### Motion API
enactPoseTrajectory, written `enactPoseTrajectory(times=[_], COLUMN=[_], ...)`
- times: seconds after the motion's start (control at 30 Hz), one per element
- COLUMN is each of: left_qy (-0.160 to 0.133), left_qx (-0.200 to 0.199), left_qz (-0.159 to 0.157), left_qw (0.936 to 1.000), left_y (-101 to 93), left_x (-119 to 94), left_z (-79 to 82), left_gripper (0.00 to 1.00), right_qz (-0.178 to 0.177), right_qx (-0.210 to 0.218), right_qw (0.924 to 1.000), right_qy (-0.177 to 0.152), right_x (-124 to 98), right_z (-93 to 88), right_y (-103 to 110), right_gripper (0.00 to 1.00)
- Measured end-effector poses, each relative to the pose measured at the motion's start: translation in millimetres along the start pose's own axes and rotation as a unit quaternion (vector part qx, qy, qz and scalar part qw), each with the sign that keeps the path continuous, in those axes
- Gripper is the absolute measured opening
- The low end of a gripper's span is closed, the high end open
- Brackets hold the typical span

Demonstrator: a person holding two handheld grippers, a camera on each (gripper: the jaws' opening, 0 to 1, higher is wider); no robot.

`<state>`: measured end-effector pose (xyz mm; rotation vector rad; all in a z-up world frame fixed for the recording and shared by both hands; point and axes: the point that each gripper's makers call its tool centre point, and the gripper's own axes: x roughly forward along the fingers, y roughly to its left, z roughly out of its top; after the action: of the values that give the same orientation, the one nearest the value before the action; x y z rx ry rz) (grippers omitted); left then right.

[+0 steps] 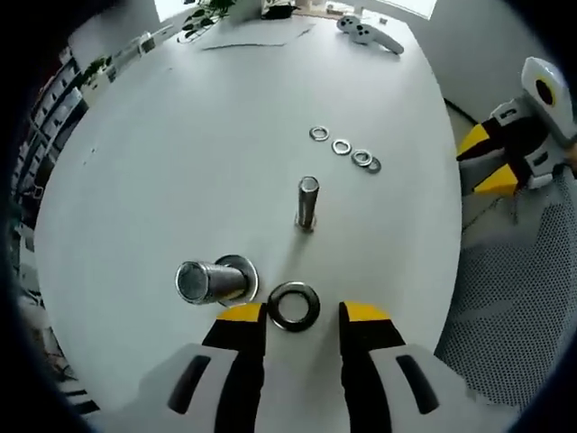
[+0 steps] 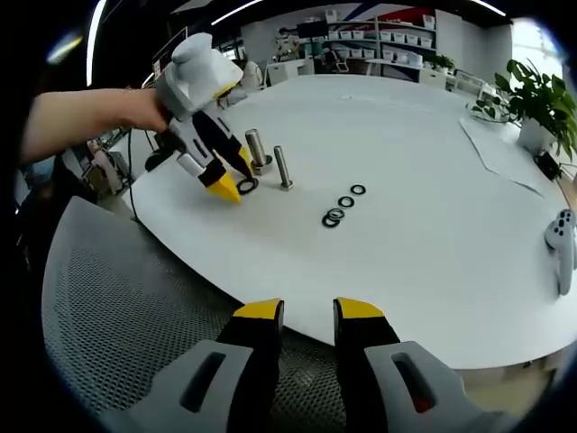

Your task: Place the washer onto the threaded stud by aligning its center hole with the stud, sliding it down to the base, and recovering from edge contact or off-axis alignment until the washer reaches the visible bottom stop.

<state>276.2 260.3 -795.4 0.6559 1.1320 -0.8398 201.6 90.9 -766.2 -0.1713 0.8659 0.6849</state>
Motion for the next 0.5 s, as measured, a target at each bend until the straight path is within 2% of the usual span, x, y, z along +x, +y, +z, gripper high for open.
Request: enactPoseTrajectory(times=[0.03, 0.17, 0.23, 0.37, 0.5], left_qy=[-0.007, -0.004, -0.005, -0.001, -0.009], left_qx=[-0.003, 0.003, 0.028, 0.016, 0.008], left_qz=[-0.014, -0.014, -0.013, -0.013, -0.009], left_qw=[0.9999, 0.9999, 0.9995, 0.9998, 0.9999], left_y=[-6.7, -6.9, -9.1, -8.1, -9.0], left_x=[0.9, 0.0, 0.3, 0.0, -1.3], left_z=[1.6, 1.8, 2.7, 3.0, -0.2], left_gripper=[0.27, 0.22, 0.21, 0.20, 0.20], right_qz=[0.000, 0.001, 0.001, 0.003, 0.004], right_qx=[0.000, 0.000, 0.000, -0.001, -0.002], right_qw=[1.0000, 1.0000, 1.0000, 1.0000, 1.0000], right_qy=[0.000, -0.001, -0.001, -0.001, -0.001], right_x=[-0.1, -0.1, -0.2, 0.1, 0.1], right_z=[0.1, 0.2, 0.4, 0.3, 0.4], right_y=[0.1, 0.4, 0.6, 1.4, 1.7], right_gripper=[0.25, 0.25, 0.25, 0.25, 0.25])
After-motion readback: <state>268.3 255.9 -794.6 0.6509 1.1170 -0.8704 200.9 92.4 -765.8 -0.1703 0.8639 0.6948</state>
